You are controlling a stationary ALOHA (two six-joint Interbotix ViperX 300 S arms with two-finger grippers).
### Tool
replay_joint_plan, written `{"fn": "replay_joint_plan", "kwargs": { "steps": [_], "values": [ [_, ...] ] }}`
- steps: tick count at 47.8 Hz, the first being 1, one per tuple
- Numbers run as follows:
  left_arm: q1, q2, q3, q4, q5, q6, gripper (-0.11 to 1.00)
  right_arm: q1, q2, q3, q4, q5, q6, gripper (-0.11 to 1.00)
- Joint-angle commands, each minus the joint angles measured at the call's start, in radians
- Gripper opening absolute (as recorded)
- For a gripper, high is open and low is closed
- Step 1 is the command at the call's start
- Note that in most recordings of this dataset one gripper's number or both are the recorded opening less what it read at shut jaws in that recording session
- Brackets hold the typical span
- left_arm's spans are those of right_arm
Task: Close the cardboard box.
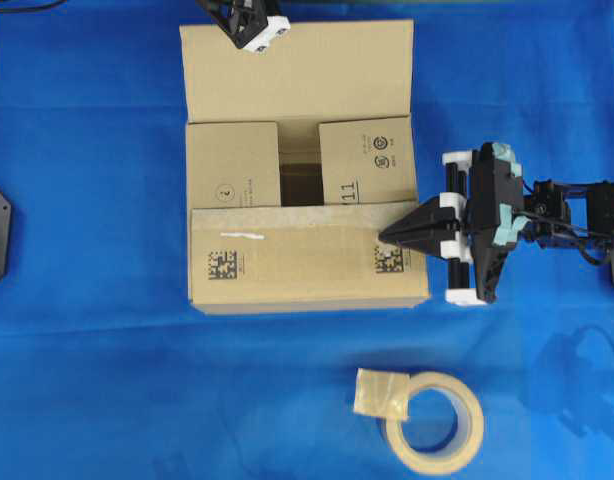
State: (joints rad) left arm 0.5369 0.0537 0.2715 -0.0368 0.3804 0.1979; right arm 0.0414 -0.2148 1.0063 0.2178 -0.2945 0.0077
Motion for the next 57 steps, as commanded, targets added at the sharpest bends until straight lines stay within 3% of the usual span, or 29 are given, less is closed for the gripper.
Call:
{"fn": "replay_joint_plan", "kwargs": {
  "steps": [1,22,36,46,57],
  "values": [
    [0.014,0.017,-0.040,0.002,0.035,0.003,0.00,-0.005,-0.003,-0.008,0.003,-0.003,-0.002,0.00],
    [-0.028,0.037,-0.064,0.002,0.103,0.006,0.00,-0.005,-0.002,-0.008,0.003,-0.008,-0.005,0.00],
    [-0.077,0.032,-0.153,0.002,0.255,0.015,0.00,-0.003,-0.003,-0.008,0.003,-0.011,-0.005,0.00],
    [-0.115,0.012,-0.186,0.002,0.344,-0.029,0.00,-0.005,-0.003,-0.008,0.003,-0.012,-0.005,0.00],
    [-0.199,-0.040,-0.146,0.000,0.364,-0.054,0.00,-0.003,-0.002,-0.006,0.002,-0.026,-0.005,0.00]
  ]
}}
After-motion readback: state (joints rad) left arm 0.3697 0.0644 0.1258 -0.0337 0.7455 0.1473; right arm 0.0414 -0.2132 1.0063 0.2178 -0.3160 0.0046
